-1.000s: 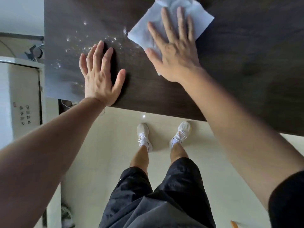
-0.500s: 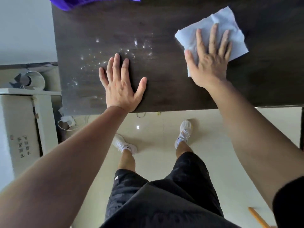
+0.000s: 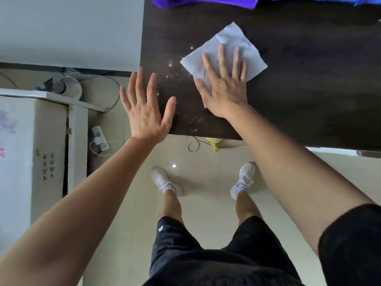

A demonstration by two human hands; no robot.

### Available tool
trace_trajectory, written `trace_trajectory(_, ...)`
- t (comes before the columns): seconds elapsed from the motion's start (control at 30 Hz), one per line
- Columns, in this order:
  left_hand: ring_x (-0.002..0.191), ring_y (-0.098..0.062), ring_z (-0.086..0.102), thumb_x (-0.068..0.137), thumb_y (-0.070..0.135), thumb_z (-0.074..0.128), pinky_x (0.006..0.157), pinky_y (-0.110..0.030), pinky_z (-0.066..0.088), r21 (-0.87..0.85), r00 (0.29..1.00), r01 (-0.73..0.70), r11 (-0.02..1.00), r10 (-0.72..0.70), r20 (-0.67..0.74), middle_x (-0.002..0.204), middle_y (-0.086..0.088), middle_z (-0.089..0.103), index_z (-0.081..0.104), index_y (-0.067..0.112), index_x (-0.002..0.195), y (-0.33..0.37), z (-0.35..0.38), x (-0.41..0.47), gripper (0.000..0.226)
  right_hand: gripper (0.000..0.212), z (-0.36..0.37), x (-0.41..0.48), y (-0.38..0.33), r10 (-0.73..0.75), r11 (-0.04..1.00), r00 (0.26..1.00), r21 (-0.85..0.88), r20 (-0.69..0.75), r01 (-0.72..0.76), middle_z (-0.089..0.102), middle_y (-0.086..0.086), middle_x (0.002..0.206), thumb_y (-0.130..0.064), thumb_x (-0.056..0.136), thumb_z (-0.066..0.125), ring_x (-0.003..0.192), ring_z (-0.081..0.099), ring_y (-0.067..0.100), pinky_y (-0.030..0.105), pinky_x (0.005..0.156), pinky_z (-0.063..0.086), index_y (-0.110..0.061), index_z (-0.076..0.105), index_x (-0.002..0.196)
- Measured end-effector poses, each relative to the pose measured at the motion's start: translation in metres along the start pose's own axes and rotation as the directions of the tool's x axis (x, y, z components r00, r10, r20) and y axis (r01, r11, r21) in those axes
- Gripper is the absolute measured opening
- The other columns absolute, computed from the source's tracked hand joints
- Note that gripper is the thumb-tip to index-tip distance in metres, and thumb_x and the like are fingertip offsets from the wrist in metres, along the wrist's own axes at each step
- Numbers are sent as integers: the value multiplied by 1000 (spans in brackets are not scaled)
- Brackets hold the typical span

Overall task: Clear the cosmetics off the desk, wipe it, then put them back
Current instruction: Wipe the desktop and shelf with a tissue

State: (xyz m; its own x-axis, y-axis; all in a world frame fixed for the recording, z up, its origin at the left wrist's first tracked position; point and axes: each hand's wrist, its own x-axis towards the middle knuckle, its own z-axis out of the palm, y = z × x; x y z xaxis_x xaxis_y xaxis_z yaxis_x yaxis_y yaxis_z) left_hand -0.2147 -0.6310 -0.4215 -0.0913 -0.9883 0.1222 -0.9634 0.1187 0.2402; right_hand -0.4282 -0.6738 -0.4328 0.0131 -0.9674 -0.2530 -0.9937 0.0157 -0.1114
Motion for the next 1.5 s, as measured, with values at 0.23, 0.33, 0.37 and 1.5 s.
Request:
trace_trajectory(0.23,150,-28,15,99,58,23,121,-53,7,-107,967,248,963,-252,-29,162,-12,21,30,13,152,13,12,10,70,66,0,-43,5,-359,933,928,-2,95,361,-15,8,167,-64,101,9,152,-18,37,53,123,-5,-35,-3,160)
trace_trajectory(0.33,148,-28,22,100,54,26,120,-51,13,-80,970,228,970,-233,-72,160,-11,27,33,13,150,16,17,8,65,65,-1,-49,38,-390,919,915,-11,106,394,-17,4,167,-64,100,8,152,-21,33,51,123,-7,-38,-4,159)
trace_trajectory(0.37,148,-28,24,100,53,28,120,-51,15,-67,969,225,972,-231,-87,159,-12,29,35,13,149,15,16,7,63,66,-3,-47,49,-382,922,917,-23,110,387,-18,4,167,-66,99,6,152,-21,33,52,123,-7,-39,-5,159)
trace_trajectory(1.5,146,-29,28,99,61,21,117,-49,24,-38,985,171,984,-172,-22,155,-11,37,49,11,142,10,15,12,72,69,-23,81,-34,-278,960,960,-27,28,279,-10,10,168,-65,98,10,150,-14,48,60,121,-4,-36,4,160)
